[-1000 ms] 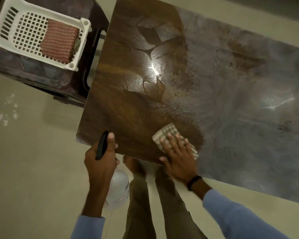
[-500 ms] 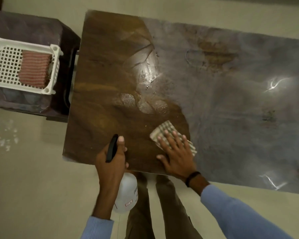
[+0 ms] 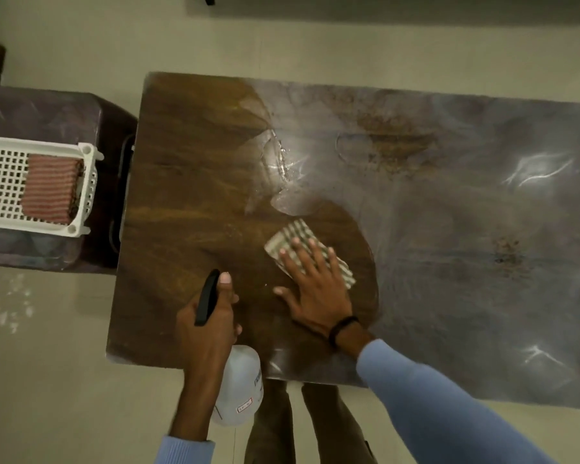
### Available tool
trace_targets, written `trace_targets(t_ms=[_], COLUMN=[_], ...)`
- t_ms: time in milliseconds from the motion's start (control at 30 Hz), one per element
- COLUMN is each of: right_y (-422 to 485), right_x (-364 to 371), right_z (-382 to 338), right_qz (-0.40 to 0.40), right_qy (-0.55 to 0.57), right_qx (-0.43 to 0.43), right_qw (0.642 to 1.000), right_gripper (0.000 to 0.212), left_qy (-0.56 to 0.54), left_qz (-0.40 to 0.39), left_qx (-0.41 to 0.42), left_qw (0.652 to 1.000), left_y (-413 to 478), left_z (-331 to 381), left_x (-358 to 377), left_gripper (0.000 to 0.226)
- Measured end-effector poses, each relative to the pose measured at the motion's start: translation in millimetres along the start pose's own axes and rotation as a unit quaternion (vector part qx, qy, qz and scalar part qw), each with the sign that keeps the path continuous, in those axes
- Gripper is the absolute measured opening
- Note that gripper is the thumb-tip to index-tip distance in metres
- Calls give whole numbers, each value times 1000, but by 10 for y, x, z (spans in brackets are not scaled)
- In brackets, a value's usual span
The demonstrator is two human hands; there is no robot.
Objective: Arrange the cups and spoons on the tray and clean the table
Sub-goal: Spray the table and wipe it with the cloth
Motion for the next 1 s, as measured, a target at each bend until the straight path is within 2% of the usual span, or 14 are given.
trace_targets(t_ms=[133, 233, 300, 367, 467, 533, 633, 700, 767, 800, 867, 933, 1000], right_y=[593, 1382, 1598, 1414, 870, 729, 1099, 1651, 2181, 2349, 2368, 1942, 1364], right_x=[-339, -577, -511, -358, -227, -258, -501, -749, -882, -868, -717, -454, -236], right_z=[546, 341, -32, -391, -381, 0, 603, 659, 391, 170, -342, -749, -825], right_qz=[29, 62, 50, 28, 2, 7, 33, 62, 83, 85, 76, 45, 0], right_qy=[13, 44, 29, 10, -4, 12, 10, 24, 48, 46, 35, 34, 18], right_qx=[143, 201, 160, 71, -10, 32, 157, 228, 256, 244, 166, 69, 16], right_qw=[989, 977, 985, 997, 1000, 999, 987, 971, 962, 965, 982, 996, 1000], right_gripper=[73, 76, 79, 79, 73, 71, 73, 75, 78, 80, 81, 79, 76], left_qy=[-2, -9, -3, 10, 16, 19, 18, 27, 28, 30, 40, 42, 38], left_qz=[-4, -8, -12, -15, -19, -34, -67, -84, -85, -84, -88, -90, -87], left_qx=[22, 26, 27, 31, 32, 27, 41, 49, 43, 41, 44, 51, 51], left_qw=[1000, 1000, 1000, 999, 999, 999, 997, 995, 995, 995, 994, 994, 994], left_y=[142, 268, 358, 446, 609, 736, 928, 1039, 1153, 1210, 1312, 1394, 1472], left_z=[119, 166, 195, 265, 398, 491, 614, 668, 683, 693, 724, 770, 811], left_x=[126, 242, 310, 357, 405, 426, 481, 542, 581, 597, 617, 610, 588], left_gripper=[46, 45, 45, 45, 45, 44, 41, 41, 41, 41, 42, 41, 38])
Point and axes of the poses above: each hand's wrist, its own y-axis towards the middle knuckle, its own x-axis out of the palm, z = x × y, the point moved 6 cm from there along y, towards the middle knuckle, and after that the axes turned 15 degrees about x, right-handed, at the moved point
